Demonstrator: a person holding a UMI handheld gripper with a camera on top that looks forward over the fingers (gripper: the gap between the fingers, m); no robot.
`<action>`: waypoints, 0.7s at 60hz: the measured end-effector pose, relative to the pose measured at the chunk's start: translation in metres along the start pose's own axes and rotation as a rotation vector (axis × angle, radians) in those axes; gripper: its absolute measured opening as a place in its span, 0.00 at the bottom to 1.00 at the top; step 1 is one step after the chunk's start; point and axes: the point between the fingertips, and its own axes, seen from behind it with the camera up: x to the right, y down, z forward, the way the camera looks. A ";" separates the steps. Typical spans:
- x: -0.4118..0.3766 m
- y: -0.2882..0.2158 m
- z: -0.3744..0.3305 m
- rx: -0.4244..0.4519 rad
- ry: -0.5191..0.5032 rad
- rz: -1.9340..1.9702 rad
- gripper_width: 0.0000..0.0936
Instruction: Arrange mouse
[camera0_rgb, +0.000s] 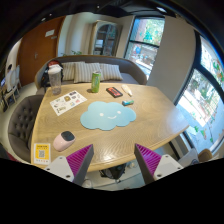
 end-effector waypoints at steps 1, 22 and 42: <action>-0.003 0.000 -0.002 -0.001 0.000 -0.003 0.91; -0.039 0.035 0.021 -0.019 -0.149 -0.023 0.91; -0.177 0.075 0.059 -0.008 -0.380 -0.032 0.90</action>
